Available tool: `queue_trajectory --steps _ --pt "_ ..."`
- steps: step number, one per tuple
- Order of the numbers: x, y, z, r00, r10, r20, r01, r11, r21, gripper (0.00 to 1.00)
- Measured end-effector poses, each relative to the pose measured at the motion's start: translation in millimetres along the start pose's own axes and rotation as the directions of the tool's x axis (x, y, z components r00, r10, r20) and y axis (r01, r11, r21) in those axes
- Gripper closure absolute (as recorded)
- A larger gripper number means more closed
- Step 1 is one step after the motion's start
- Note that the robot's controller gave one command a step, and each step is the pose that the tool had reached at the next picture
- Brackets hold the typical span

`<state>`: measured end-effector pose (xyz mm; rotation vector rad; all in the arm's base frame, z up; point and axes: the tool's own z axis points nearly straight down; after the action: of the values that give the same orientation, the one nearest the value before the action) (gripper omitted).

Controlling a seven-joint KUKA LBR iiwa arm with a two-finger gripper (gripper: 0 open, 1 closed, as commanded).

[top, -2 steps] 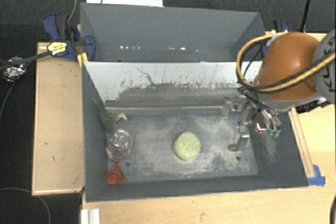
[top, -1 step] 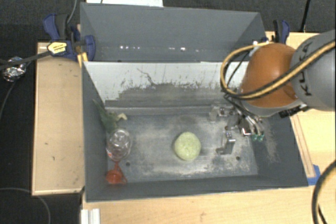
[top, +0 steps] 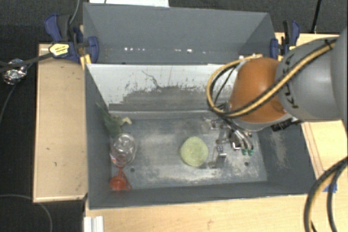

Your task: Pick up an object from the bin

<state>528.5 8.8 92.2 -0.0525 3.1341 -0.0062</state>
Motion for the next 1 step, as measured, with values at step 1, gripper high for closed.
queue_trajectory --steps 1 --pt "-0.4 33.3 8.7 0.999 -0.034 0.0 0.034 0.999 -0.007 0.0"
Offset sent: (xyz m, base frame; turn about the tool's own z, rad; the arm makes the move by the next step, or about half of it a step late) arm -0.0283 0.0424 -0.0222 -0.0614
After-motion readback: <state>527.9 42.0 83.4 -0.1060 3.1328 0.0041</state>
